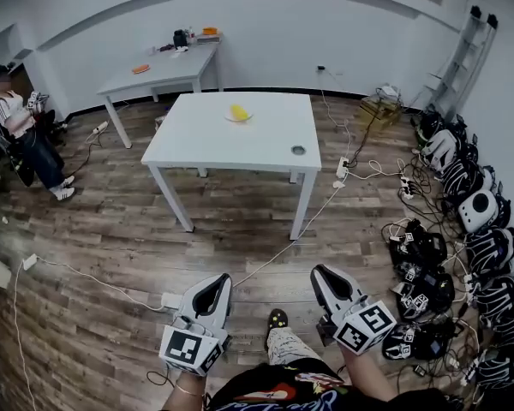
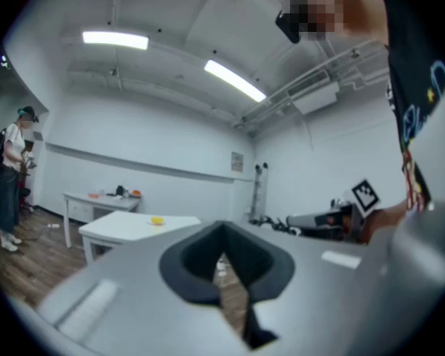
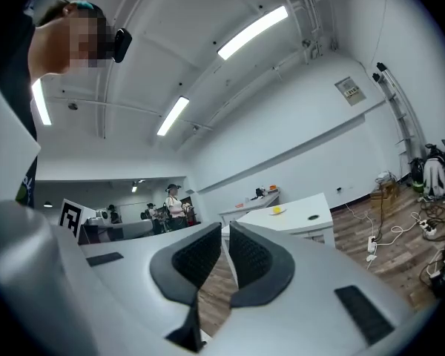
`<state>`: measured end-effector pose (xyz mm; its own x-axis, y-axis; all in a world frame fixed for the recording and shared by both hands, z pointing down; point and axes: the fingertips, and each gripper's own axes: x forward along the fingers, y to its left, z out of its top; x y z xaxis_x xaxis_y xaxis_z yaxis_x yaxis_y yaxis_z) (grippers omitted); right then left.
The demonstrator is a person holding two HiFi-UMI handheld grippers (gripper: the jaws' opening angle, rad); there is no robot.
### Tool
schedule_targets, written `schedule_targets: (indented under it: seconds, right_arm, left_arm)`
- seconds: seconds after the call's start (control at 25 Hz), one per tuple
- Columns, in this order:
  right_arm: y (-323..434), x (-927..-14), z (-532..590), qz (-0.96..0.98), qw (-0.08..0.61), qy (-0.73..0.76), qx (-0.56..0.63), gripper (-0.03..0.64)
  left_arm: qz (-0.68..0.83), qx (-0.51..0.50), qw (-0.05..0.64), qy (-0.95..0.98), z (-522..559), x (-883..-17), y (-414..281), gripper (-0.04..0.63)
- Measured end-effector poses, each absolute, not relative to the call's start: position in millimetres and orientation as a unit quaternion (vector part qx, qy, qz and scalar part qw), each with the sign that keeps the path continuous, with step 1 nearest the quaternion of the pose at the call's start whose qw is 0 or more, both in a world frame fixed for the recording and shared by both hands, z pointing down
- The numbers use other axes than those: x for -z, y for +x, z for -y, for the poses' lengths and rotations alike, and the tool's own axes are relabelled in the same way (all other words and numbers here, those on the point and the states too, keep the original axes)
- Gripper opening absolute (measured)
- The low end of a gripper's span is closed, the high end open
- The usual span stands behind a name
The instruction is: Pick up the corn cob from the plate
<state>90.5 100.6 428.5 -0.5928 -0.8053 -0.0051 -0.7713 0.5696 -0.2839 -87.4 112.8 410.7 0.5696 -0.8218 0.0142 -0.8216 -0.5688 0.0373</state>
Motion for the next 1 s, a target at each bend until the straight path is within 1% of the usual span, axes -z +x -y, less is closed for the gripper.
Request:
schedule_targets:
  seconds: [0.28,0.48,0.64,0.84,1.0]
  right_arm:
    - [75.6,-428.6,62.9,-0.892,0.080,-0.427,0.124,0.020]
    - [69.8,-421.5,183.1,-0.901,0.075,-0.412,0.115,0.020]
    - [57.4,-414.2,258.0,-0.911,0.066,-0.395,0.101,0.020]
    - [36.9,-405.3,345.2,-0.914,0.067,-0.385,0.107,0.020]
    - [17.0,-411.0,428.0,-0.911,0.054,-0.396,0.100,0.020]
  left_arm:
    - [0.476,-0.002,0.007,0.879,39.2,-415.1,-103.9,-0.011]
    - [0.481,0.004,-0.017,0.877,155.6,-391.4,-101.8,-0.011]
    - [0.480,0.037,-0.042,0.875,223.4,-365.2,-99.3,-0.011]
    - [0.479,0.022,-0.030,0.877,309.7,-377.6,-111.6,-0.011]
    - [0.475,0.004,-0.026,0.880,389.6,-395.1,-125.8,-0.011]
